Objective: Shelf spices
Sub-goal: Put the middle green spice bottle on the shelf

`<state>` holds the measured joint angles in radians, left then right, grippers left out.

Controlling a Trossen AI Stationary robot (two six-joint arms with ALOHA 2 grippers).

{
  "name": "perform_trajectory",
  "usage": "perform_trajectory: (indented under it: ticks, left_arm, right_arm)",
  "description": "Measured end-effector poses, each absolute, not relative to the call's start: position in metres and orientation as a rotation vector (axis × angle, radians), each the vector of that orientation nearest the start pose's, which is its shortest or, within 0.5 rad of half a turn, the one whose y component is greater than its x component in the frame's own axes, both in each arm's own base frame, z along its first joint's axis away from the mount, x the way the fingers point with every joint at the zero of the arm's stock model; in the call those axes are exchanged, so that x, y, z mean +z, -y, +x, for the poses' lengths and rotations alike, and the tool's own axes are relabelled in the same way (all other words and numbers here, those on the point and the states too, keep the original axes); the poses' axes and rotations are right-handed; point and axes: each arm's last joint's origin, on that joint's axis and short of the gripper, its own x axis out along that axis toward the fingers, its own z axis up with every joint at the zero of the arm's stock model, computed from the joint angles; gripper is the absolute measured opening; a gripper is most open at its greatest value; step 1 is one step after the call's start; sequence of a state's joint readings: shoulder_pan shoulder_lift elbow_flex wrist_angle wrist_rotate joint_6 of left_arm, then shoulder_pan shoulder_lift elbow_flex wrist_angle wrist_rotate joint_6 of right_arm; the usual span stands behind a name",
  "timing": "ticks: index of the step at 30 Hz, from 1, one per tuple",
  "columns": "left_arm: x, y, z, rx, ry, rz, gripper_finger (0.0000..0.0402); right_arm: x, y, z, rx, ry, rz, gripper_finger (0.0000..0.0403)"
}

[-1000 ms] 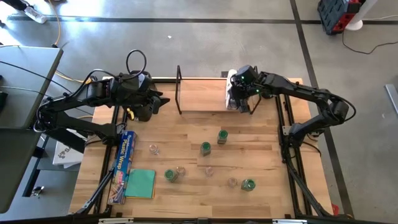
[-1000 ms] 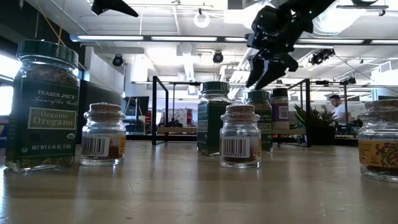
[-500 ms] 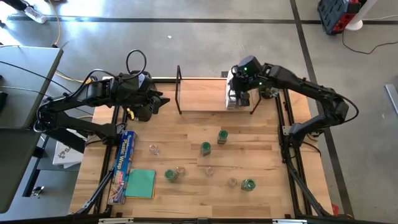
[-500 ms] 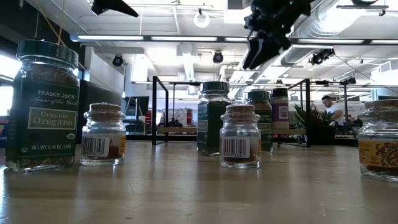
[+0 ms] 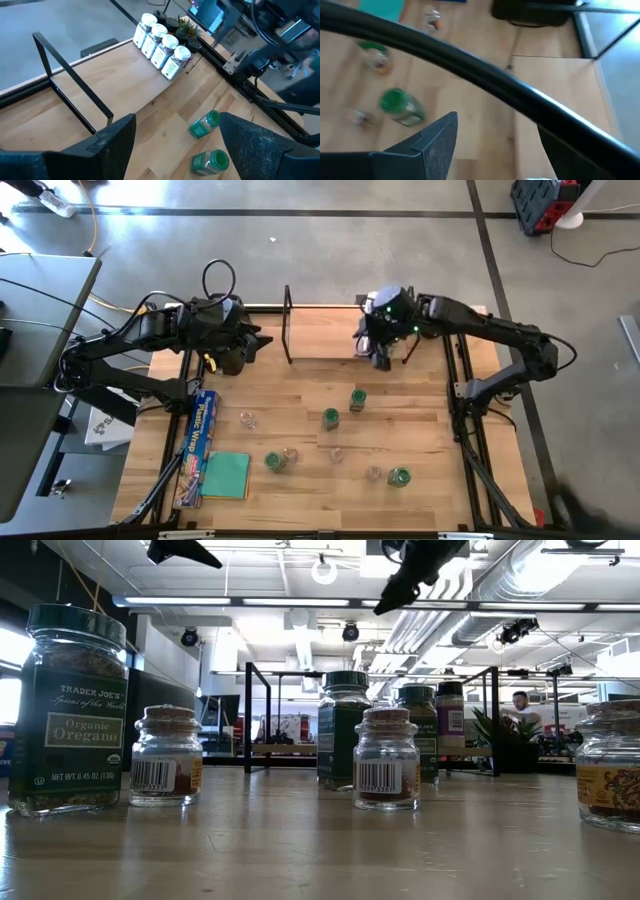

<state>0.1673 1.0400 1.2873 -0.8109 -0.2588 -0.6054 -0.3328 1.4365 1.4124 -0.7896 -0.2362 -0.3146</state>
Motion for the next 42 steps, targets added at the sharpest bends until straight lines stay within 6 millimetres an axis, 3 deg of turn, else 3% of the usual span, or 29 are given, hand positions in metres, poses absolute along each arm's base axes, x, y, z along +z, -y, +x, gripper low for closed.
perform_trajectory:
  ticks: [8, 12, 16, 21, 27, 34, 42]
  left_arm:
    - [0.393, -0.038, 0.202, 0.386, -0.51, -0.385, 0.0282]
    - [0.385, -0.036, 0.231, 0.104, -0.543, -0.253, 0.0282]
    - [0.361, -0.034, 0.268, -0.218, -0.603, -0.157, 0.0282]
    - [0.323, -0.03, 0.305, -0.443, -0.657, 0.077, 0.0282]
    - [0.283, -0.015, 0.341, -0.607, -0.641, 0.334, 0.0282]
    - [0.245, -0.002, 0.369, -0.663, -0.657, 0.386, 0.0282]
    - [0.208, -0.001, 0.388, -0.603, -0.752, 0.349, 0.0292]
  right_arm:
    - [0.349, 0.036, 0.295, 0.052, -0.803, 0.06, 0.0268]
    - [0.348, 0.012, 0.296, -0.05, -0.826, 0.235, 0.0268]
    - [0.347, -0.007, 0.29, -0.149, -0.878, 0.467, 0.0268]
    - [0.344, -0.031, 0.273, -0.27, -0.979, 0.663, 0.0268]
    - [0.344, -0.061, 0.246, -0.403, -1.074, 0.697, 0.0268]
    - [0.342, -0.086, 0.228, -0.44, -1.1, 0.557, 0.0268]
    - [0.341, -0.098, 0.216, -0.467, -1.099, 0.408, 0.0268]
